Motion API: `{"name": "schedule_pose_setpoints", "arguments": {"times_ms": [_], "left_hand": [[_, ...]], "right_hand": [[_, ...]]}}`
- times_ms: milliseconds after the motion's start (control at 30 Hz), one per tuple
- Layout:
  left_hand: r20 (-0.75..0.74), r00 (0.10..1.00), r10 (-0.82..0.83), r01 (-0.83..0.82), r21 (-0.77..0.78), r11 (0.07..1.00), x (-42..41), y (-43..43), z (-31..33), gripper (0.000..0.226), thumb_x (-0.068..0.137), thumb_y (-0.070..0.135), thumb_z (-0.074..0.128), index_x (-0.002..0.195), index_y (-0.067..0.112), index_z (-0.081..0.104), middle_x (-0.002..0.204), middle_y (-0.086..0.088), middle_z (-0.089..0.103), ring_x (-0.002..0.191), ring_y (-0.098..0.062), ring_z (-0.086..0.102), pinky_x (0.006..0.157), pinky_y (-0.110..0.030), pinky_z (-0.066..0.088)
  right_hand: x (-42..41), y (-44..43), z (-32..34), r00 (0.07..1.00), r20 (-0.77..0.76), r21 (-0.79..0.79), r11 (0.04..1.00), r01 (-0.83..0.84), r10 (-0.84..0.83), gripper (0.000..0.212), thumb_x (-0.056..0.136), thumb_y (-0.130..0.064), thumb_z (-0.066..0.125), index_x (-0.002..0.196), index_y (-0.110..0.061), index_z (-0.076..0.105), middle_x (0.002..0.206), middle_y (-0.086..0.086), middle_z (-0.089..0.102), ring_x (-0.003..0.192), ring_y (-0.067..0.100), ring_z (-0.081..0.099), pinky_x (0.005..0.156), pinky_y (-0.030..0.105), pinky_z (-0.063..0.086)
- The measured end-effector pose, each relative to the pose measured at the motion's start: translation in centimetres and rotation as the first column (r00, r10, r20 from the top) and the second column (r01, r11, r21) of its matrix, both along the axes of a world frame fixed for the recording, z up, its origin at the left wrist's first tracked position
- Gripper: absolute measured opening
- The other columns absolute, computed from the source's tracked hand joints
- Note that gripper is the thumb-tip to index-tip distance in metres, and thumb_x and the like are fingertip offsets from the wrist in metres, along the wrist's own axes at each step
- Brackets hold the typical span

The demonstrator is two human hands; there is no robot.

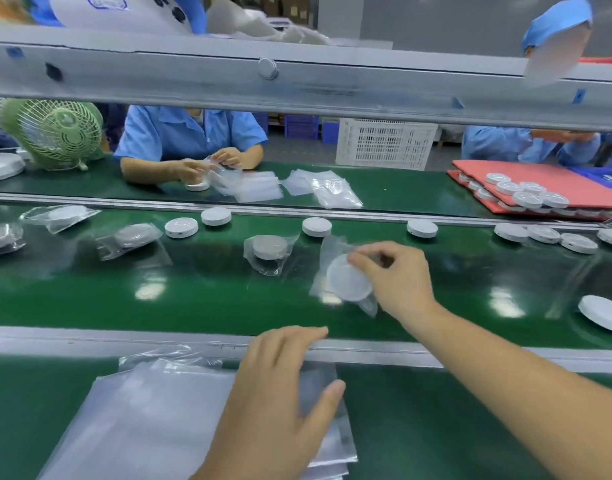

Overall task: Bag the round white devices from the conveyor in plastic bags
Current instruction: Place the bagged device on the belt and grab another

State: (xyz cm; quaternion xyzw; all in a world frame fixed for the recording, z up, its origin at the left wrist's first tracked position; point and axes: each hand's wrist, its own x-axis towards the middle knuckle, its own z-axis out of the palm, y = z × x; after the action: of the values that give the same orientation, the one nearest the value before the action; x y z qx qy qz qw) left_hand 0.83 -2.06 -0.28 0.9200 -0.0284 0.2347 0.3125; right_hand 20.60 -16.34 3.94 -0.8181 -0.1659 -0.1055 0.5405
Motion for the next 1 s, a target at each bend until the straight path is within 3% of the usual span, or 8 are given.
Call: {"name": "schedule_pose_setpoints", "arguments": {"times_ms": [100, 200, 300, 400, 500, 600, 700, 1000], "left_hand": [[-0.219, 0.976, 0.001, 0.047, 0.212, 0.976, 1.2, 0.7, 0.9, 0.046, 0.082, 0.074, 0.042, 0.118, 0.049, 0.057, 0.116, 0.036, 0.052, 0.119, 0.01, 0.033, 0.104, -0.022, 0.034], [-0.267, 0.962, 0.06, 0.052, 0.392, 0.918, 2.5, 0.5, 1.6, 0.048, 0.086, 0.072, 0.044, 0.123, 0.044, 0.054, 0.121, 0.026, 0.055, 0.121, -0.002, 0.035, 0.107, -0.031, 0.028], [-0.384, 0.923, 0.027, 0.164, 0.455, 0.875, 3.0, -0.8, 1.1, 0.058, 0.086, 0.072, 0.042, 0.134, 0.041, 0.051, 0.135, 0.018, 0.052, 0.131, -0.013, 0.031, 0.108, -0.038, 0.021], [-0.444, 0.894, -0.051, 0.266, 0.438, 0.858, 2.5, -1.4, 0.5, 0.081, 0.075, 0.08, 0.016, 0.139, 0.04, 0.045, 0.139, 0.016, 0.048, 0.133, -0.014, 0.028, 0.107, -0.039, 0.022], [-0.437, 0.899, -0.019, 0.214, 0.401, 0.891, 1.1, -0.1, -0.2, 0.097, 0.059, 0.08, 0.001, 0.141, 0.044, 0.041, 0.14, 0.023, 0.044, 0.13, -0.007, 0.029, 0.102, -0.028, 0.027], [-0.342, 0.94, -0.003, 0.148, 0.398, 0.906, 0.0, 0.9, -0.6, 0.075, 0.072, 0.079, 0.021, 0.129, 0.046, 0.057, 0.129, 0.027, 0.054, 0.122, -0.001, 0.043, 0.097, -0.022, 0.039], [-0.209, 0.978, 0.003, 0.076, 0.368, 0.927, -0.9, 1.2, -1.4, 0.038, 0.076, 0.068, 0.053, 0.094, 0.044, 0.076, 0.1, 0.028, 0.068, 0.093, -0.002, 0.065, 0.077, -0.022, 0.056], [-0.095, 0.995, 0.013, 0.024, 0.373, 0.927, -1.4, 0.5, -2.9, 0.032, 0.084, 0.058, 0.057, 0.106, 0.042, 0.074, 0.113, 0.026, 0.067, 0.105, -0.005, 0.063, 0.089, -0.028, 0.054]], "right_hand": [[5.6, 1.3, 0.2, 0.985, 0.079, -0.332, 0.928, 0.169, -0.151, 0.025, 0.091, -0.014, 0.069, 0.083, -0.038, 0.071, 0.09, -0.02, 0.071, 0.085, 0.012, 0.067, 0.071, 0.023, 0.047], [8.1, 3.3, -1.2, 0.991, -0.103, -0.605, 0.796, 0.004, -0.083, 0.02, 0.098, -0.018, 0.061, 0.109, -0.03, 0.073, 0.116, -0.004, 0.072, 0.087, 0.015, 0.063, 0.074, 0.02, 0.049], [6.0, 4.8, -2.2, 0.962, -0.264, -0.52, 0.831, -0.198, 0.064, 0.03, 0.099, -0.037, 0.063, 0.127, -0.028, 0.068, 0.114, -0.005, 0.071, 0.077, 0.005, 0.061, 0.061, 0.012, 0.043], [2.2, 4.4, -3.0, 0.958, -0.198, -0.486, 0.828, -0.28, 0.208, 0.03, 0.097, -0.04, 0.066, 0.127, -0.035, 0.068, 0.136, -0.012, 0.065, 0.104, 0.0, 0.055, 0.092, 0.016, 0.04], [-2.7, 1.5, -4.1, 0.949, -0.118, -0.514, 0.8, -0.31, 0.292, 0.022, 0.094, -0.045, 0.067, 0.116, -0.042, 0.071, 0.139, -0.019, 0.057, 0.128, -0.005, 0.043, 0.11, 0.021, 0.032], [-7.6, -2.0, -5.7, 0.921, -0.116, -0.505, 0.777, -0.376, 0.371, 0.024, 0.085, -0.065, 0.058, 0.107, -0.057, 0.067, 0.139, -0.037, 0.046, 0.138, -0.013, 0.028, 0.116, 0.023, 0.026], [-10.4, -4.1, -7.2, 0.922, -0.042, -0.541, 0.767, -0.345, 0.385, 0.036, 0.084, -0.074, 0.046, 0.109, -0.059, 0.066, 0.141, -0.044, 0.036, 0.145, -0.014, 0.014, 0.119, 0.021, 0.018], [-11.2, -4.3, -8.2, 0.93, 0.109, -0.603, 0.767, -0.219, 0.35, 0.044, 0.093, -0.068, 0.041, 0.118, -0.046, 0.07, 0.143, -0.033, 0.042, 0.148, -0.009, 0.011, 0.118, 0.013, 0.006]]}}
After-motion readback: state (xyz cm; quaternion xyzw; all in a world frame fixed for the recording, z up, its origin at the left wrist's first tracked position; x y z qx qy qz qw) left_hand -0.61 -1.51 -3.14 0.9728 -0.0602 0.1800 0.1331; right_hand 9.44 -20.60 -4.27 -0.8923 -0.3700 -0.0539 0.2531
